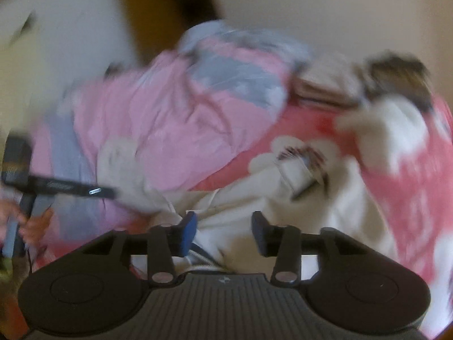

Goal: Fold clothes

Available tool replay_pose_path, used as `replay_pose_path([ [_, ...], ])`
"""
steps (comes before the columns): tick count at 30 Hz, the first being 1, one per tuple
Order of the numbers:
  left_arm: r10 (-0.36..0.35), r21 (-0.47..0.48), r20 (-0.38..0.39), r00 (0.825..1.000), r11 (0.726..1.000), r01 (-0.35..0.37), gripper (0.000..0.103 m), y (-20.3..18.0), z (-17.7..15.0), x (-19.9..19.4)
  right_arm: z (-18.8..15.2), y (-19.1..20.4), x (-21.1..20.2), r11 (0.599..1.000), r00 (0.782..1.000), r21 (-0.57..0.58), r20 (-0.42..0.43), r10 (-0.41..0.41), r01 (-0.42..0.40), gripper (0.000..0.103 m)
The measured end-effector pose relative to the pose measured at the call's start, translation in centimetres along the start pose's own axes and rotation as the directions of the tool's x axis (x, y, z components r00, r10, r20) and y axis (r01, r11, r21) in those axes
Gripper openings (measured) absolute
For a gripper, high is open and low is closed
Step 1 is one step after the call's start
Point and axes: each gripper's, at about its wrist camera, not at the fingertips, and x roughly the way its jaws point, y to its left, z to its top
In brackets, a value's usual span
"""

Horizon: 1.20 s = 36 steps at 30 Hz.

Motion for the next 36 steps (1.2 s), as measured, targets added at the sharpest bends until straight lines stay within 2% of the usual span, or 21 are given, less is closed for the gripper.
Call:
replay_pose_path([
  [2,0.026,0.030,-0.016,1.000,0.999,-0.026,0.066,-0.9,-0.6,3.3,1.0,1.5,2.6,0.994,0.999,-0.109,-0.041,-0.017,0.013,0.059],
  [4,0.053,0.060,-0.031,0.998,0.997,-0.051,0.066,-1.7,-1.2,6.6,1.1,1.9,5.4,0.987,0.996,-0.156,-0.078,-0.040,0.028,0.061],
  [8,0.023,-0.019,-0.127,0.992,0.999,-0.026,0.067,0.2,-3.6,8.5,-0.5,2.3,10.1,0.958,0.987,-0.281,-0.129,-0.100,0.061,0.062],
  [10,0.002,-0.056,-0.167,0.986,0.998,-0.012,0.067,1.2,-4.7,8.9,-1.2,2.3,12.0,0.943,0.982,-0.328,-0.151,-0.116,0.061,0.066],
  [13,-0.028,-0.101,-0.206,0.978,0.995,0.007,0.069,2.4,-5.7,8.4,-1.6,1.8,14.5,0.934,0.978,-0.357,-0.186,-0.095,0.023,0.082],
  [15,-0.030,-0.106,-0.209,0.977,0.994,0.008,0.069,2.6,-6.2,8.2,-1.3,1.5,16.2,0.936,0.975,-0.353,-0.205,-0.081,0.004,0.097],
  [18,-0.013,-0.082,-0.203,0.979,0.997,-0.003,0.069,2.3,-6.7,7.9,-0.5,1.1,18.6,0.961,0.972,-0.277,-0.231,-0.048,-0.018,0.098],
  [20,0.005,-0.050,-0.196,0.981,0.999,-0.015,0.069,1.9,-7.0,7.7,-0.4,0.8,20.7,0.981,0.959,-0.192,-0.283,-0.030,-0.027,0.099],
  [24,0.039,0.003,-0.186,0.982,0.999,-0.039,0.069,1.3,-7.3,7.7,-2.1,0.1,24.4,0.997,0.924,-0.081,-0.382,-0.018,-0.014,0.099],
  [26,0.050,0.016,-0.182,0.982,0.999,-0.048,0.069,1.1,-7.3,7.6,-2.8,-0.2,25.4,0.999,0.917,-0.045,-0.399,-0.011,-0.008,0.092],
  [28,0.055,0.019,-0.178,0.983,0.998,-0.052,0.069,1.0,-7.2,7.5,-2.7,0.1,24.7,0.999,0.926,-0.045,-0.378,-0.001,-0.017,0.067],
  [29,0.057,0.019,-0.175,0.983,0.998,-0.055,0.069,1.0,-7.2,7.4,-2.5,0.2,24.2,0.999,0.930,-0.045,-0.368,0.004,-0.022,0.033],
  [30,0.060,0.020,-0.172,0.983,0.998,-0.057,0.069,1.0,-7.1,7.3,-2.2,0.4,23.6,0.999,0.934,-0.040,-0.357,-0.001,-0.015,0.021],
  [32,0.071,0.031,-0.165,0.984,0.997,-0.067,0.069,0.8,-7.0,7.2,-1.8,0.8,22.2,0.999,0.948,-0.046,-0.317,-0.016,0.001,0.011],
  [36,0.100,0.057,-0.148,0.984,0.994,-0.092,0.069,0.0,-7.2,6.8,-0.9,0.5,19.3,1.000,0.975,0.010,-0.223,-0.023,0.026,0.005],
])
